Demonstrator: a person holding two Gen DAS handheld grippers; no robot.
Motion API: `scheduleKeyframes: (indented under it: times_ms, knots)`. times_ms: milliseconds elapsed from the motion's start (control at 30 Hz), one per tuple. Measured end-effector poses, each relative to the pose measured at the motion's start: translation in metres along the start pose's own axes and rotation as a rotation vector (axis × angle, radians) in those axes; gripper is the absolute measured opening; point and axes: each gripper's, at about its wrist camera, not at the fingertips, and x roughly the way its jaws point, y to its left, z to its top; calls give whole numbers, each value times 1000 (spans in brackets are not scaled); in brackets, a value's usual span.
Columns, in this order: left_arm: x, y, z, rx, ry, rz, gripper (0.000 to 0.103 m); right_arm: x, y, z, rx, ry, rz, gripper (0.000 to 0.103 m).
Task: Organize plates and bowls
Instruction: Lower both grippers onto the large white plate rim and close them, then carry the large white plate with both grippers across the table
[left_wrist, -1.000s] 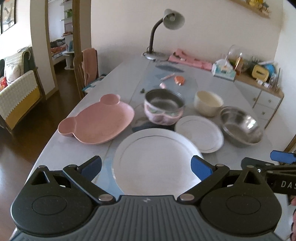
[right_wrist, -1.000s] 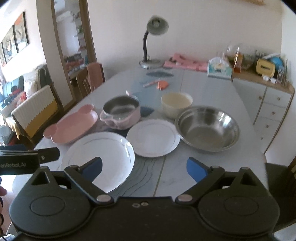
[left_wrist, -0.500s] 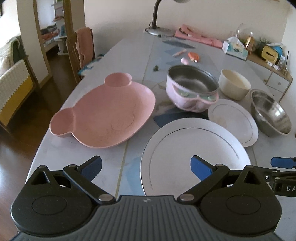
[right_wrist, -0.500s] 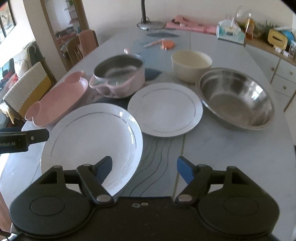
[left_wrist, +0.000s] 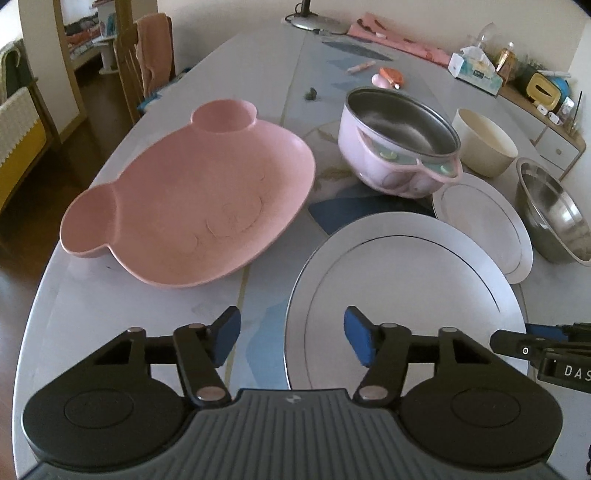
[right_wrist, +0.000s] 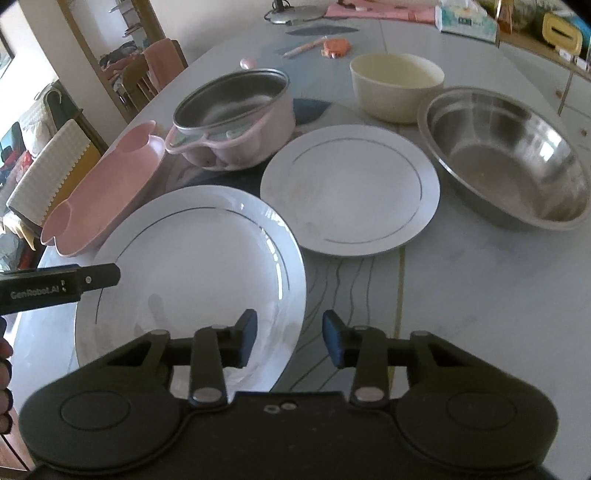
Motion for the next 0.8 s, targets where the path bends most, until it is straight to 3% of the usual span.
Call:
scheduleKeyframes:
  times_ms: [100,400,800]
  knots:
    - [3,1,0,-8,23,-16,41,1,-3,-1,25,13,13,33]
    - [7,4,0,-49,63,-40,23,2,-11,-3,101,56,53,19]
    - [1,0,-1,-49,66,-21,16,-2,-16,-5,143,62,68,13]
